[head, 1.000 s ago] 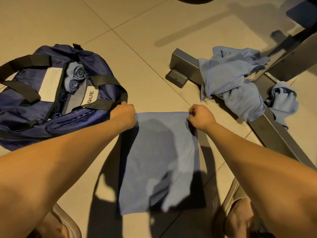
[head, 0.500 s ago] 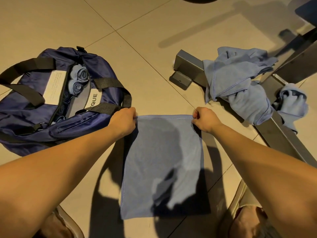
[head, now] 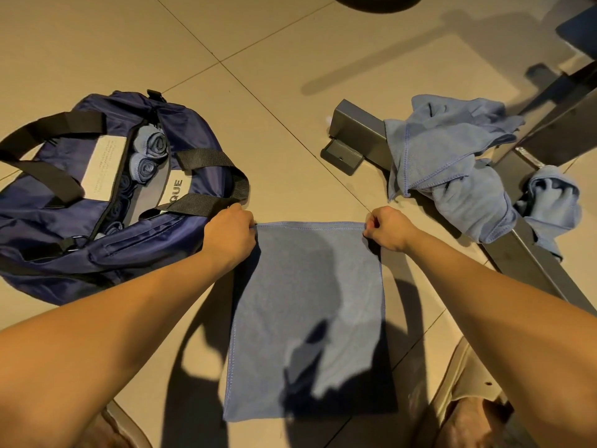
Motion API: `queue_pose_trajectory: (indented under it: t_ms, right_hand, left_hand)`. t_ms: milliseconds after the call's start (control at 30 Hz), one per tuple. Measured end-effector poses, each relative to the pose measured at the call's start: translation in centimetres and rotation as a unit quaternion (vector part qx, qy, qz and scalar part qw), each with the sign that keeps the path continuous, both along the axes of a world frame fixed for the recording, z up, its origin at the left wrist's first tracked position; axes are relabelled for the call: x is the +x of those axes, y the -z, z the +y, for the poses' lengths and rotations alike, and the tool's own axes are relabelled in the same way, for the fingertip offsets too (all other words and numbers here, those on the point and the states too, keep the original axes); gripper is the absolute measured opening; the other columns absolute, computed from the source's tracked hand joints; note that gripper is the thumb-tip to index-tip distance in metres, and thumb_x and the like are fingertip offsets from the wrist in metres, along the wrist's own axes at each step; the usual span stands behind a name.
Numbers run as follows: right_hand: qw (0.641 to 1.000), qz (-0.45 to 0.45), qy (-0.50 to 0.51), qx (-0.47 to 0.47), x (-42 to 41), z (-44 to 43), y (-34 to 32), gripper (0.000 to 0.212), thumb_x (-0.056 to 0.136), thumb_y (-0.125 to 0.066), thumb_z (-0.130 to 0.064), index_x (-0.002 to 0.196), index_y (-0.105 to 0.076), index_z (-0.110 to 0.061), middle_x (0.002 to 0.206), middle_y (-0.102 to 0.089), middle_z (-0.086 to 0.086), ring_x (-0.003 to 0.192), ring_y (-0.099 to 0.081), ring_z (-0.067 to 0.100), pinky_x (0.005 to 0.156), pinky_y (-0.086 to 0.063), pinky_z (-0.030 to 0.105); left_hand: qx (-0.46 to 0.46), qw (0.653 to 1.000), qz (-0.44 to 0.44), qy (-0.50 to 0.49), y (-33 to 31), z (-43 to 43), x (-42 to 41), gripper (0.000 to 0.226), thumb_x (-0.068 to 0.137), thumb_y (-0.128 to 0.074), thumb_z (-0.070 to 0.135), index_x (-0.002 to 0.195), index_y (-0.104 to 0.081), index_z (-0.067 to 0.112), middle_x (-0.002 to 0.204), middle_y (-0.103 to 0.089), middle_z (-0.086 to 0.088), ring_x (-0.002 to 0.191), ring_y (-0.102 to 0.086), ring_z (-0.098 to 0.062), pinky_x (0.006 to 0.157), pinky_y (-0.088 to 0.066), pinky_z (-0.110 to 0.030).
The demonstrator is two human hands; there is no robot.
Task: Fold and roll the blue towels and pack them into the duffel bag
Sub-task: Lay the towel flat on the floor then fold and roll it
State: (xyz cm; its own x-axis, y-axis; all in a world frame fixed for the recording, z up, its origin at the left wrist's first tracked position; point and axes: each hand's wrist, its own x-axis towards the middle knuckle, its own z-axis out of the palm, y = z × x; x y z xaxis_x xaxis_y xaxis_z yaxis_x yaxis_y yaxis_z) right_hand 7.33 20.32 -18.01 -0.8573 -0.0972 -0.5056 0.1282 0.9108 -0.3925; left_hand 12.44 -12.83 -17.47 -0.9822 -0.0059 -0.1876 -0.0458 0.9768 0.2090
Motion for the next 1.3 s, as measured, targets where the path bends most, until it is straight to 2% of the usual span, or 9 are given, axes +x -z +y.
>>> queue_pose_trajectory:
  t_ms: [133,300,600,833,933,1033,1133,1200,1300]
  right_hand:
    - [1.0,0.023,0.008,0.002,0.1,0.3,-0.2,0.005,0.091,-0.067,-0.012,0.091,-0.064,-0.01,0.085,-0.063,0.004,0.085,-0.059,0.025,0.074,-0.05,0.037]
    - [1.0,0.013,0.014,0.023,0.1,-0.1,0.1,0.004,0.088,-0.071,-0.011,0.087,-0.068,-0.01,0.085,-0.067,0.008,0.086,-0.063,0.028,0.077,-0.054,0.038]
    - [1.0,0.003,-0.009,0.005,-0.7,0.6,-0.3,0.007,0.093,-0.057,-0.009,0.089,-0.059,-0.014,0.083,-0.06,0.004,0.083,-0.057,0.025,0.068,-0.042,0.032]
    - [0.997,0.015,-0.027,0.074,-1.1,-0.4,0.0,0.001,0.098,-0.054,-0.018,0.097,-0.053,-0.017,0.1,-0.066,0.011,0.088,-0.057,0.029,0.078,-0.05,0.039]
    - [0.994,0.011,-0.023,0.103,-1.2,-0.7,-0.1,0.014,0.098,-0.056,-0.022,0.109,-0.054,-0.013,0.108,-0.066,0.013,0.093,-0.06,0.031,0.081,-0.053,0.042]
    - [0.982,0.097,-0.055,0.151,-0.6,-1.1,-0.9,0.029,0.095,-0.062,-0.028,0.117,-0.054,-0.01,0.114,-0.057,0.014,0.096,-0.06,0.033,0.076,-0.051,0.04]
    - [0.965,0.21,-0.096,0.124,0.7,-2.5,-2.0,0.022,0.093,-0.063,-0.026,0.107,-0.057,-0.011,0.106,-0.055,0.013,0.087,-0.059,0.031,0.066,-0.05,0.038]
    - [0.977,0.158,-0.096,0.11,2.0,-3.5,-2.3,0.013,0.092,-0.06,-0.027,0.094,-0.057,-0.015,0.098,-0.06,0.011,0.086,-0.062,0.033,0.065,-0.047,0.036]
    - [0.991,0.044,-0.001,0.129,4.3,-3.2,-2.4,0.017,0.09,-0.059,-0.028,0.094,-0.062,-0.011,0.096,-0.067,0.013,0.089,-0.064,0.036,0.065,-0.043,0.032]
  left_hand:
    - [0.034,0.999,0.002,-0.02,-0.2,-0.4,0.1,0.019,0.097,-0.061,0.026,0.091,-0.078,0.019,0.088,-0.071,0.0,0.077,-0.063,-0.02,0.07,-0.056,-0.038]
    - [0.053,0.998,0.001,-0.039,-0.1,-0.5,0.1,0.017,0.096,-0.066,0.03,0.092,-0.081,0.022,0.088,-0.075,0.004,0.076,-0.065,-0.016,0.068,-0.055,-0.033]
    - [0.056,0.997,-0.006,-0.048,0.3,-0.5,-0.3,0.016,0.097,-0.064,0.026,0.093,-0.077,0.019,0.093,-0.073,0.0,0.08,-0.064,-0.021,0.067,-0.049,-0.034]
    - [0.037,0.996,-0.022,-0.075,0.8,-0.4,-0.9,0.019,0.1,-0.052,0.023,0.099,-0.07,0.017,0.096,-0.07,-0.005,0.082,-0.063,-0.028,0.071,-0.055,-0.043]
    - [0.027,0.997,-0.026,-0.069,0.7,-0.3,-1.0,0.02,0.101,-0.05,0.024,0.101,-0.068,0.016,0.098,-0.068,-0.006,0.082,-0.062,-0.028,0.07,-0.054,-0.044]
    - [-0.026,0.999,0.002,-0.021,0.2,0.2,-0.5,0.018,0.1,-0.054,0.027,0.108,-0.061,0.013,0.108,-0.059,-0.01,0.087,-0.061,-0.029,0.068,-0.054,-0.044]
    - [-0.026,0.995,0.053,0.078,-0.2,1.6,-0.4,0.023,0.096,-0.058,0.03,0.112,-0.057,0.014,0.109,-0.054,-0.01,0.092,-0.058,-0.028,0.07,-0.054,-0.042]
    - [0.037,0.989,0.054,0.133,0.0,3.0,-1.0,0.023,0.093,-0.061,0.034,0.108,-0.062,0.016,0.104,-0.056,-0.006,0.095,-0.056,-0.026,0.075,-0.05,-0.041]
    - [0.093,0.987,-0.001,0.131,0.9,5.1,-2.6,0.023,0.09,-0.067,0.039,0.104,-0.067,0.02,0.101,-0.059,-0.001,0.099,-0.054,-0.024,0.083,-0.043,-0.037]
